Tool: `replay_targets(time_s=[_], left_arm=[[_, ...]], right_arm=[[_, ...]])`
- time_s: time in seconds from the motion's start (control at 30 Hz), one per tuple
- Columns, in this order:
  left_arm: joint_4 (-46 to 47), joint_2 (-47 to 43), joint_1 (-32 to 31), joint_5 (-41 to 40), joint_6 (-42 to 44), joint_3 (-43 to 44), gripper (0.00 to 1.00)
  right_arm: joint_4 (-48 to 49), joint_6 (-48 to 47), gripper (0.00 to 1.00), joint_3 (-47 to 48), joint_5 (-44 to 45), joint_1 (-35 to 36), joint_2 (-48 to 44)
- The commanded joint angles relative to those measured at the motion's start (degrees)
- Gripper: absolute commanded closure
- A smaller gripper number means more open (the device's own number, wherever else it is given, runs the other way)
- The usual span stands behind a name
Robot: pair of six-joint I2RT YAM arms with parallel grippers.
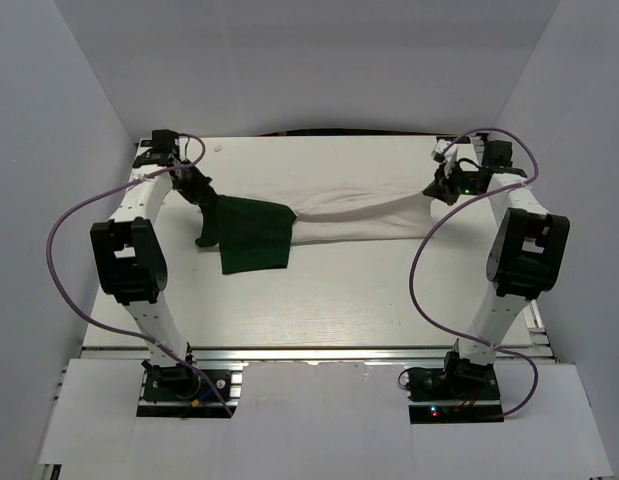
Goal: Fold and stack the t-shirts
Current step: Fold the other side of the tshirt into a rectangle
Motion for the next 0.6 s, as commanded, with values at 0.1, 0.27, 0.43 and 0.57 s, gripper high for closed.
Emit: replay_targets(time_s=[0.1,0.27,0.43,0.57], left_arm=[[1.5,5.0,1.3,-0.3,-1.1,5.4,1.0],[1.7,8.8,2.1,-0.4,-1.6,7.8,1.0],[1.8,12.8,2.4,-0.5,-1.6,9.7,1.0],[1.8,14.6,2.5,-0.5,-1.9,10.3,1.0]], right_arm=[[6.0,6.4,1.0,5.6,5.8,2.1,5.2],[8.8,9.9,1.0,7.7,10.1,3.0,8.7],[10.3,13.5,1.0,10.1,14.7,3.8,12.5],[11.8,15.0,1.0,10.2,16.4,4.7,13.4]])
